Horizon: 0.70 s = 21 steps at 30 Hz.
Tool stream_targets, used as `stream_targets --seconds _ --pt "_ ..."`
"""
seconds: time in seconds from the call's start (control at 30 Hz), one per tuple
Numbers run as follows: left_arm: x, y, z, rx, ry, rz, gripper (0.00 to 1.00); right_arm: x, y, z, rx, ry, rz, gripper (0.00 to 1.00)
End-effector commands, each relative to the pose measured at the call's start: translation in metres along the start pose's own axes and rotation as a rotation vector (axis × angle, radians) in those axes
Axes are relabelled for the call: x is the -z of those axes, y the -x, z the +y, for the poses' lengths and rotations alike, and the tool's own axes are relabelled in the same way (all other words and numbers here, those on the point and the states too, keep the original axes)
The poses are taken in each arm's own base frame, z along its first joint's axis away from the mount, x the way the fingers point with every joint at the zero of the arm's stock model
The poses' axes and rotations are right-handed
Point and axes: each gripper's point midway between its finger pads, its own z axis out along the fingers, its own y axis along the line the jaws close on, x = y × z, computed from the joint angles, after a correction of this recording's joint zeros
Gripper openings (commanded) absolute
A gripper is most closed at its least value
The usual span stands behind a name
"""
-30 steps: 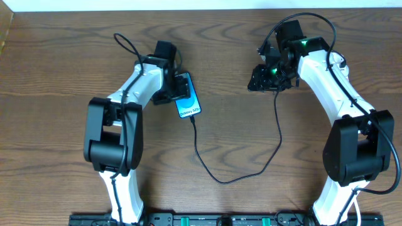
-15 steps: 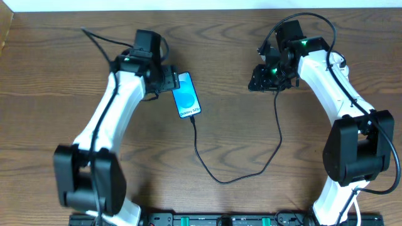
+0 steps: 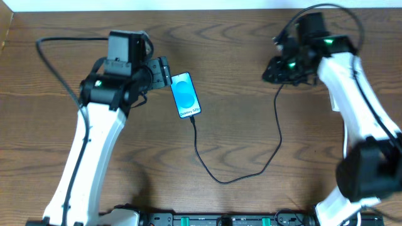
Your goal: Plug charger to phone and switch on socket
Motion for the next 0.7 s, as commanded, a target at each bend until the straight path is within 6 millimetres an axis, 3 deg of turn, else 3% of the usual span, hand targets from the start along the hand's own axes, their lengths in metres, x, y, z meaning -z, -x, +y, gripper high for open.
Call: stream_targets --seconds 0.0,0.1,0.13,0.2,0.43,0.67 --pt "0.024 0.008 -0.002 -0.02 -0.009 -0.064 0.78 0.054 0.011 -0.01 0.005 -0.034 -0.134 0.25" --pt "0.035 0.01 -0.004 -0.022 -0.02 -0.093 0.78 0.087 0.014 -0.03 -0.044 -0.061 -0.21 0.11" --pt "0.037 0.011 -0.004 -0.022 -0.022 -0.097 0.91 0.094 0.015 -0.037 -0.06 -0.069 -0.226 0.08" --pt "0.039 0.011 -0.004 -0.022 -0.023 -0.103 0.93 0.11 0.015 -0.055 -0.103 -0.09 -0.262 0.01" --pt "0.039 0.011 -0.004 -0.022 -0.023 -0.101 0.94 0.151 0.01 -0.122 -0.292 -0.089 -0.358 0.01" --pt "0.039 0.011 -0.004 -0.022 -0.023 -0.102 0.95 0.172 0.003 -0.174 -0.431 -0.135 -0.417 0.01"
